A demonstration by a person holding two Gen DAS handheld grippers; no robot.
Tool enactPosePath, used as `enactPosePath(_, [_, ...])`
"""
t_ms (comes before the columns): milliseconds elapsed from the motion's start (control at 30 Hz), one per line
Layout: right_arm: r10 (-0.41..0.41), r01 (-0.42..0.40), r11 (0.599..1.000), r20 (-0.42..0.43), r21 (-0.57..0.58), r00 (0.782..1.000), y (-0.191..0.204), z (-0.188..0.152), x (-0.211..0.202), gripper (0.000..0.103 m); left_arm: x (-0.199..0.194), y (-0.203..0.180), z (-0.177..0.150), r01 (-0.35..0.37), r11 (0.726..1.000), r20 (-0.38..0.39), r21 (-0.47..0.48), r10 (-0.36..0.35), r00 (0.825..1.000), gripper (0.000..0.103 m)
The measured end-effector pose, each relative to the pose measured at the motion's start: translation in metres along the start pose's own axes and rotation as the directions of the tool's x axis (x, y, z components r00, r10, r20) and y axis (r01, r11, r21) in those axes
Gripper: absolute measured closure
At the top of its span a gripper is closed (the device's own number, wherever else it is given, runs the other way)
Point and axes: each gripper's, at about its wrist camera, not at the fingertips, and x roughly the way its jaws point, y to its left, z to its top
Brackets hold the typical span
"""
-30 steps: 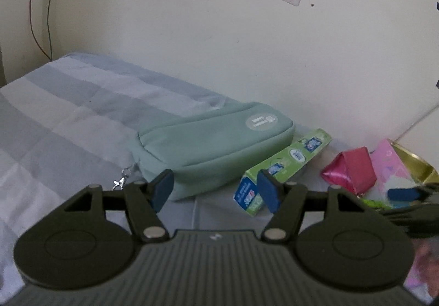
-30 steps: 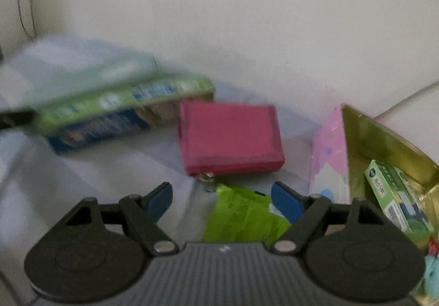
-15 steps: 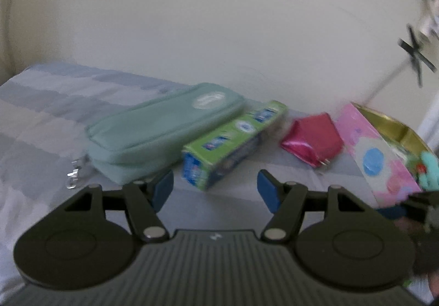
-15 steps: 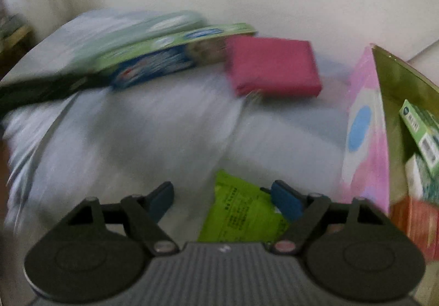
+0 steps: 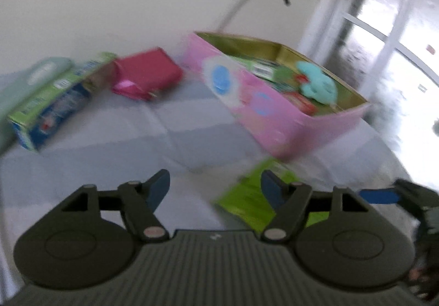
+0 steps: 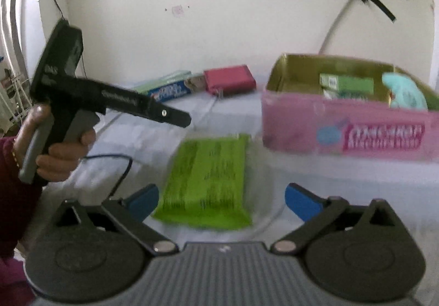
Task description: Organize objects
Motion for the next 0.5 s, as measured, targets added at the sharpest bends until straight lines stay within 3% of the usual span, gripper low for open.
enactPosePath(200, [0.032,-0.032,0.999,-0.012,0.017,0.999,0.001,-0.005,0.015,0.000,0.006,-0.016,-0.017,0.029,0.996,-0.097,-0.083,-0.037,0.995,0.026])
enactPosePath(333, [0.018,-0.017,1.000,-0.074,0.014,0.997,-0.001,-0.003,0.028,0.000,0.006,-0.023,-0.022,0.048,0.989,-0.119,-0.139,-0.064,0.991,0.024])
enactPosePath(500, [0.013,-0.011,1.000,-0.107,0.018,0.994,-0.001,0.001,0.037,0.000,0.015,-0.048,-0.023,-0.030,0.998,-0.124,-0.064,0.022,0.992,0.024])
